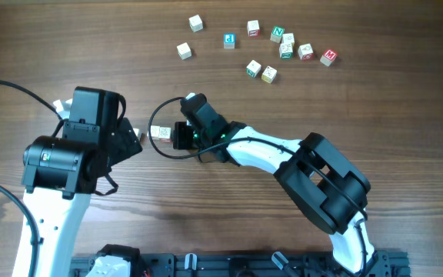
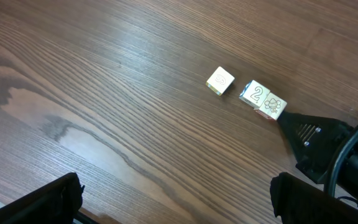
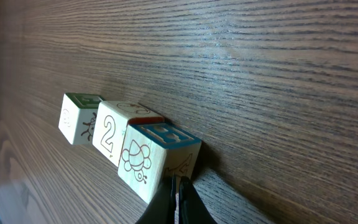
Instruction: Form a horizontal line
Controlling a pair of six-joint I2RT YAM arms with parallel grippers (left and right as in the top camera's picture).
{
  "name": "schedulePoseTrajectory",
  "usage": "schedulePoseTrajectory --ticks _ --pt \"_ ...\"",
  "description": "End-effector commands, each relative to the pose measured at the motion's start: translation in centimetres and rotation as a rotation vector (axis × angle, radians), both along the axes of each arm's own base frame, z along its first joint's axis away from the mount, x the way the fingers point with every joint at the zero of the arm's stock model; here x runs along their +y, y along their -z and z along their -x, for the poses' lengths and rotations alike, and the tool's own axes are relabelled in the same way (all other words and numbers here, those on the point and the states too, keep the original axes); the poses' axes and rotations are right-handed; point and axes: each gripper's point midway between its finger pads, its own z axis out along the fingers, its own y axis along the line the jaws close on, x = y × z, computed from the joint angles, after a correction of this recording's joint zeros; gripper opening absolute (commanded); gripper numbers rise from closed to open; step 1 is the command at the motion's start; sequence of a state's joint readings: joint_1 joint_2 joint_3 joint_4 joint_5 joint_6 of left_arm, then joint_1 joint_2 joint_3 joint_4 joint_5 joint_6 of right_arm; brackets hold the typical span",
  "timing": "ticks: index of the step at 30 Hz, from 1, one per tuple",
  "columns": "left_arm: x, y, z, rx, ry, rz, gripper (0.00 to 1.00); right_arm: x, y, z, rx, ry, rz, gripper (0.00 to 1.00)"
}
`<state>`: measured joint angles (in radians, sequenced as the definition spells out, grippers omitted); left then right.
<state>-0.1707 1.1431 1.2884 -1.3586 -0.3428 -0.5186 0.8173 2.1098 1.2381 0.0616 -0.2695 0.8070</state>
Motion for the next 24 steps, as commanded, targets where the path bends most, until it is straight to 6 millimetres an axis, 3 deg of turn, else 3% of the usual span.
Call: schedulePoseTrajectory --ticks 1,8,11,13,19,22,24 --pt "0.1 0.1 0.0 0.002 -0.016 0.006 1.00 0.5 0.3 0.4 0.012 -0.016 -0.009 0.05" --pt "0.1 0.1 0.0 0.002 -0.016 0.006 1.00 -0.9 0.9 0.2 0.016 0.022 0.061 0.04" --pt "0.1 0.1 0.0 0.002 -0.016 0.006 1.00 -2.3 -1.7 -0.6 -0.055 0.056 0.111 0.04" --pt "0.1 0.1 0.0 0.002 -0.016 0.006 1.00 -2.0 -4.3 -1.1 -0.128 0.025 0.088 0.05" --pt "0.1 0.1 0.0 0.002 -0.016 0.006 1.00 -2.8 -10.5 -6.3 -0.131 -0.031 -0.187 0.04" --pt "0.1 0.1 0.0 0.002 -0.016 0.006 1.00 -1.4 -11.4 -9.0 -0.150 -0.076 -0.222 0.05" --pt "0.1 0.1 0.0 0.002 -0.016 0.006 1.00 -0.2 -10.9 -10.0 -0.130 -0.105 -0.195 0.05"
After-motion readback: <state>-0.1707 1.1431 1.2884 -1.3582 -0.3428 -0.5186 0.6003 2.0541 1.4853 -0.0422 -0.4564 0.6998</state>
